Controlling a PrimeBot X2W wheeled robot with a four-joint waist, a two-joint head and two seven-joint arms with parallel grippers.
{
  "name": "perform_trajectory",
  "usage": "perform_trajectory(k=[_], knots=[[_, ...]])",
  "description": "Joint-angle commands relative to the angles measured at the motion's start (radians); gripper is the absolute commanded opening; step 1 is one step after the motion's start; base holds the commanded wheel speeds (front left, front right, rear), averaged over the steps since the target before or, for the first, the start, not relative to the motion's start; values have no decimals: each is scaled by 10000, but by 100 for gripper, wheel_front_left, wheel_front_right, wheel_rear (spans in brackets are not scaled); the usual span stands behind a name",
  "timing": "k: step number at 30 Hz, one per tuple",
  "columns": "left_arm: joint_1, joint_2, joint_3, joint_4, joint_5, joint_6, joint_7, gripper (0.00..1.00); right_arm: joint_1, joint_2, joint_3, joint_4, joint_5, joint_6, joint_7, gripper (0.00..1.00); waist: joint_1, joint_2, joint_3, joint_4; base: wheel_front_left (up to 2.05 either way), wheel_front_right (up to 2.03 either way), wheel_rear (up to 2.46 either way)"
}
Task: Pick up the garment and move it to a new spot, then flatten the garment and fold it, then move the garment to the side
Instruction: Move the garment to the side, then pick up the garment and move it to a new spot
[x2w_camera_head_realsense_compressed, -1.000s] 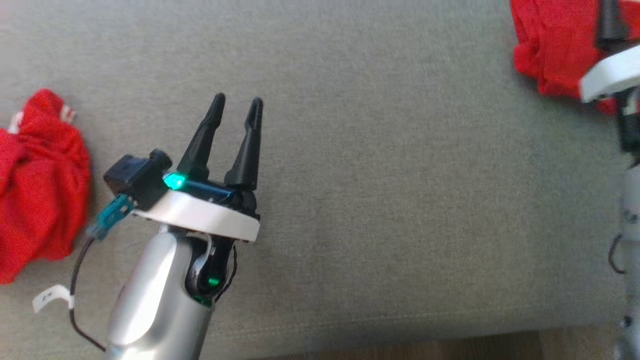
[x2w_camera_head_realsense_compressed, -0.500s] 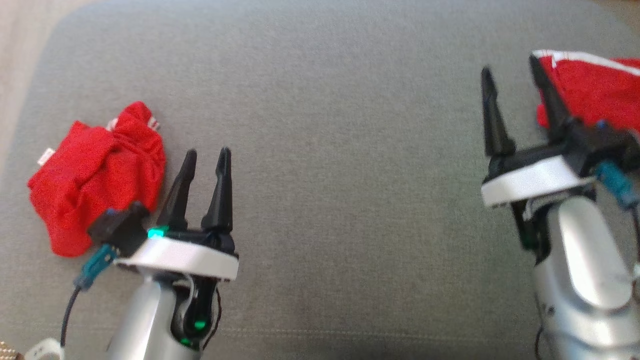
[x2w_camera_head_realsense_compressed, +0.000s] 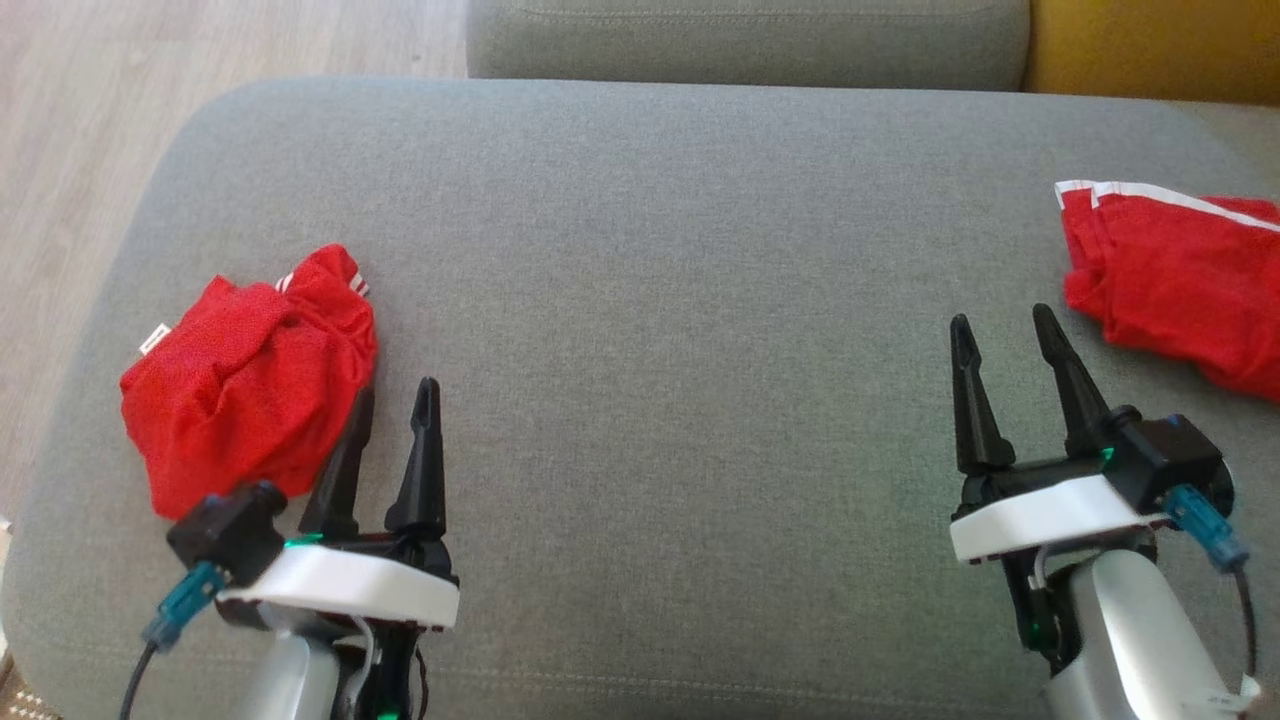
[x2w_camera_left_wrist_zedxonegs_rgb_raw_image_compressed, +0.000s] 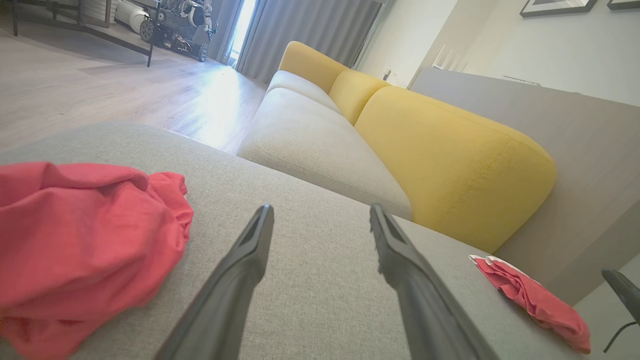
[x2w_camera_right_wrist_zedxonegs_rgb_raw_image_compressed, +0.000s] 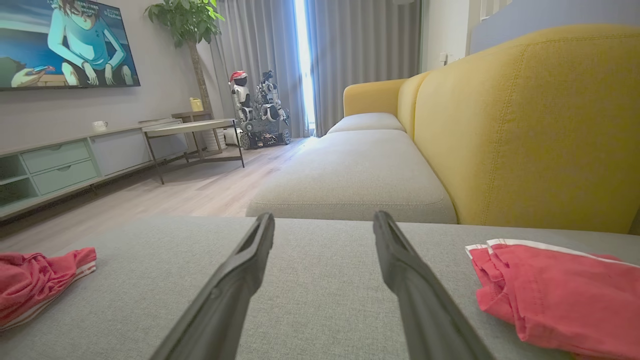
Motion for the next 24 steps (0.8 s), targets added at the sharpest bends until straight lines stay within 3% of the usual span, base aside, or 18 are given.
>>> perform_trajectory(k=[1,15,24], knots=[[-208,66,317,-326,67,41,-53,100,-203,72,254,-330,70,-9,-143,100,1,-1,-28,-17,0,0,0],[-183,66,244,-373,90,-17,-53,100,-147,75,326,-374,145,-9,-197,100,1,-1,116,-41,0,0,0],[-299,66,376,-352,93,-11,-53,100,-256,75,753,-239,157,-9,-180,100,1,-1,113,640,0,0,0]])
